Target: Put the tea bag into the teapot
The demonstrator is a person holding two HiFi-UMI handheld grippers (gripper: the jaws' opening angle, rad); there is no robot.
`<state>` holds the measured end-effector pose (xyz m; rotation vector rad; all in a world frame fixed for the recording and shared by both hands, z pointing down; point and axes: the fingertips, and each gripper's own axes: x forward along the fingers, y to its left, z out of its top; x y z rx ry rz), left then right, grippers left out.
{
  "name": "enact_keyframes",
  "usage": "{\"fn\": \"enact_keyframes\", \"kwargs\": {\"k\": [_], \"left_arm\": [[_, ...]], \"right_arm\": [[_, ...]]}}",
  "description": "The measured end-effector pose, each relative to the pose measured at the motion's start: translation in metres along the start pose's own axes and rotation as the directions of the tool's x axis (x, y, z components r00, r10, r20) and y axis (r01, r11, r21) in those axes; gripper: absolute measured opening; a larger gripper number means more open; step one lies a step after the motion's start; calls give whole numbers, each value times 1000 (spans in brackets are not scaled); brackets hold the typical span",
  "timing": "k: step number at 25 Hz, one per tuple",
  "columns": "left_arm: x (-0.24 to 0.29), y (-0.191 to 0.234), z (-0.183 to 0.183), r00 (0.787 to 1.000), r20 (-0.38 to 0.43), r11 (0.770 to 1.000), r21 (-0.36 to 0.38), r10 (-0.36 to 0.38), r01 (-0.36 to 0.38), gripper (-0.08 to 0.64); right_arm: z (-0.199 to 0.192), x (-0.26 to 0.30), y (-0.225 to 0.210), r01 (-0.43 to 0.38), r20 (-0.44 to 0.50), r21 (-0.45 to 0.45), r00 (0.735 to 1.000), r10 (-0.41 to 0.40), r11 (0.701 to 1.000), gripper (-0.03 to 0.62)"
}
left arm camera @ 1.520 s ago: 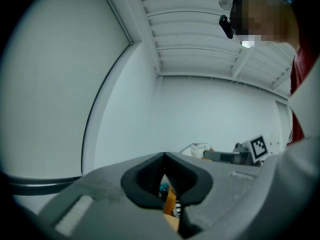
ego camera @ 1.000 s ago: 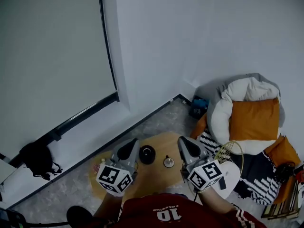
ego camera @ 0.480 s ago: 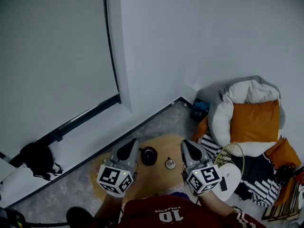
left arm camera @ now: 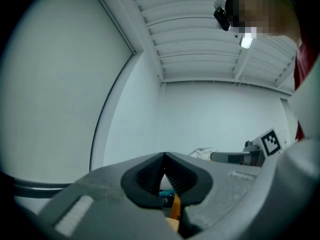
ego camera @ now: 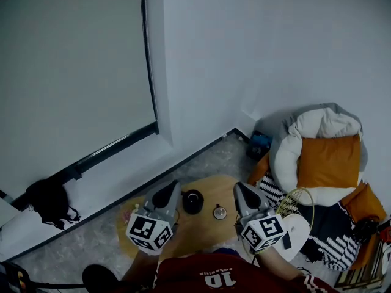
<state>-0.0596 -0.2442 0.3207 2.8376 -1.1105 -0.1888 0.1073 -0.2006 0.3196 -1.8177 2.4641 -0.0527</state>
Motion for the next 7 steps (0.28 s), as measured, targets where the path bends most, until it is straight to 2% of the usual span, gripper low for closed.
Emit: {"fn": "enact_keyframes", "kwargs": {"k": [7], "left_arm": [[-3,-5,0,1000,2,1000,-11,-13,13,2]], "right_arm": [[0,-1,5,-4,-2,-21,1000,4,1000,-2]]}}
